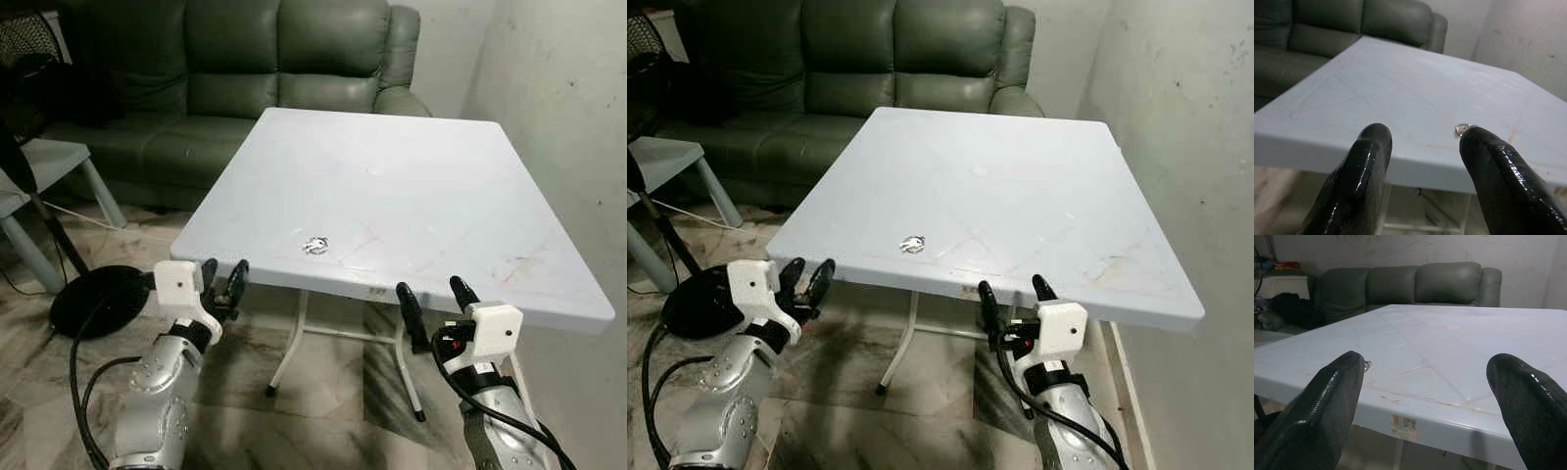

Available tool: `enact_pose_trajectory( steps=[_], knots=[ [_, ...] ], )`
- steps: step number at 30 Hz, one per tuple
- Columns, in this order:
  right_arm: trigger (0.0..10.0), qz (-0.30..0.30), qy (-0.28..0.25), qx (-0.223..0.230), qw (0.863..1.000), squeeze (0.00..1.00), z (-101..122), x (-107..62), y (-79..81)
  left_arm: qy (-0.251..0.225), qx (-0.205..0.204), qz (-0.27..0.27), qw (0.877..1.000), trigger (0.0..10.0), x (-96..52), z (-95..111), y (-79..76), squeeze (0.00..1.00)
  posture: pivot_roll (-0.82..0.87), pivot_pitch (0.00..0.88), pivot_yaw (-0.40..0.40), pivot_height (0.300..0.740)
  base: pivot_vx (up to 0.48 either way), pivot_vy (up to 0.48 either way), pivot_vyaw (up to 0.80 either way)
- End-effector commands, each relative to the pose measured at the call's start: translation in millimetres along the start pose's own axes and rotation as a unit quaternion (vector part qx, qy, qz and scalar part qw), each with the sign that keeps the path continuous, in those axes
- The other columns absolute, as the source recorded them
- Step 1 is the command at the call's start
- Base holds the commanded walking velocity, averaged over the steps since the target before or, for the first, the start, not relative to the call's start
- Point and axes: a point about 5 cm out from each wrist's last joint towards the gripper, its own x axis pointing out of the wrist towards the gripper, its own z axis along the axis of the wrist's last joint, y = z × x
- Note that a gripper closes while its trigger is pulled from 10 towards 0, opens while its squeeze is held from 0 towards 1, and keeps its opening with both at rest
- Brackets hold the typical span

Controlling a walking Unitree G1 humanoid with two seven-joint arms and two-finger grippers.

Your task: Hang keys on a hook

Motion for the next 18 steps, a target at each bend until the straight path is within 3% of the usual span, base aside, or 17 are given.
enact_pose_trajectory(
  steps=[1, 18],
  knots=[
    [10.0, 0.002, -0.001, 0.001, 1.0, 0.0, 4.1, -1.3, -0.4, -0.001, 0.0, -0.001, 1.0, 10.0, -1.0, 3.7, -1.0, 0.0, -0.01, 0.0, -0.009, 0.74, 0.0, 0.0, 0.0],
    [10.0, 0.018, 0.008, 0.004, 1.0, 0.0, 5.0, 0.6, 6.8, 0.009, -0.004, -0.011, 1.0, 10.0, -1.0, 4.5, -5.5, 0.0, 0.0, 0.0, -0.01, 0.74, 0.0, 0.0, 0.0]
  ],
)
